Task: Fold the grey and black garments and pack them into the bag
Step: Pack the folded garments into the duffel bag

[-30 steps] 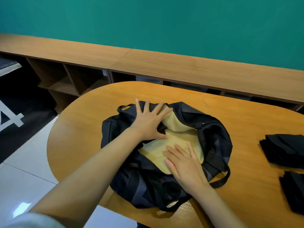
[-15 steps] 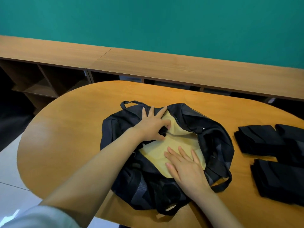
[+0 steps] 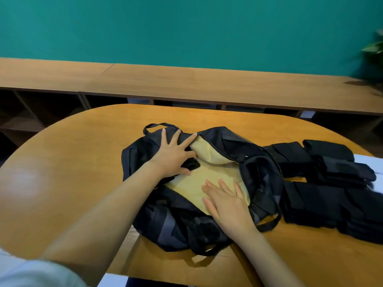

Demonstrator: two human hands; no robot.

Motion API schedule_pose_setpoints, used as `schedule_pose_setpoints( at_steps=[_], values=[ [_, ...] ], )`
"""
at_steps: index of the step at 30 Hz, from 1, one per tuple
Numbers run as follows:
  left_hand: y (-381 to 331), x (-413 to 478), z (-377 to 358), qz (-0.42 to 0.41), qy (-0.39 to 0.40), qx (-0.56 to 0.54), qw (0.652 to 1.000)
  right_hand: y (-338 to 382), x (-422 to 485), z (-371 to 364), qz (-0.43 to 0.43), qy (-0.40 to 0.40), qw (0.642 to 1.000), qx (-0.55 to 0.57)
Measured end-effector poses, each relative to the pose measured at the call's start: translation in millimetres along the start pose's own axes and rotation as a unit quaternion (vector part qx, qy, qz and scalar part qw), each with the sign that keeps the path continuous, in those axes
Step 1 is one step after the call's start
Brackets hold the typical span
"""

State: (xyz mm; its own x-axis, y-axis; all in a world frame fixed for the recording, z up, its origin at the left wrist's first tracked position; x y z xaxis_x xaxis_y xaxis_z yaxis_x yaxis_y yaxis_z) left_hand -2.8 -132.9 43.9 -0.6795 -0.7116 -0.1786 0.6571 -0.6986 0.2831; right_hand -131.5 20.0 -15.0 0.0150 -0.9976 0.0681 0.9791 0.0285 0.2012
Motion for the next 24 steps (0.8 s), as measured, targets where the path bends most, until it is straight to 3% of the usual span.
schedule_pose_setpoints(
  at_steps=[10,14,16,19,22,24],
  values=[
    [3.8,-0.2,-2.3,0.017,0.012,-0.037,0.999,6.6,-1.4,0.0,0.009,0.016,1.000,-0.011],
    [-5.4,-4.6,6.0,0.028,0.029,-0.091,0.995,6.4,-3.3,11.6,0.060,0.053,0.995,0.061],
    [-12.4,-10.9,10.8,0.046,0.028,-0.127,0.990,3.3,-12.1,28.7,0.097,0.012,0.991,0.092],
    [-26.0,-22.6,14.9,0.064,0.034,-0.164,0.984,-12.7,-37.2,63.6,0.115,-0.141,0.979,0.091],
    [-41.4,-36.6,15.2,0.078,0.034,-0.192,0.978,-48.8,-65.1,88.7,0.017,-0.233,0.971,0.058],
    [-52.5,-45.4,13.1,0.080,0.032,-0.211,0.974,-78.3,-79.8,93.4,-0.097,-0.220,0.970,0.038]
  ],
)
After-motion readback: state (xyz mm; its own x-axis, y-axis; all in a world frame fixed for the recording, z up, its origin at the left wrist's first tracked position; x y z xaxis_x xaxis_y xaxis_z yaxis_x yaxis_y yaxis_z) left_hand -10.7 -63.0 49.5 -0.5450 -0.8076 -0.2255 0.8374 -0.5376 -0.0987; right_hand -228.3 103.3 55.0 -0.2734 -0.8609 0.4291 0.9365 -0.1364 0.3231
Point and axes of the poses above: each hand's wrist, its own x-axis towards the middle knuckle, its own z-axis out of the back of the hand, y = z × x, the point moved 4 cm from there along x, towards the middle knuckle, and after that the axes turned 6 degrees about y, right-handed, at the moved point
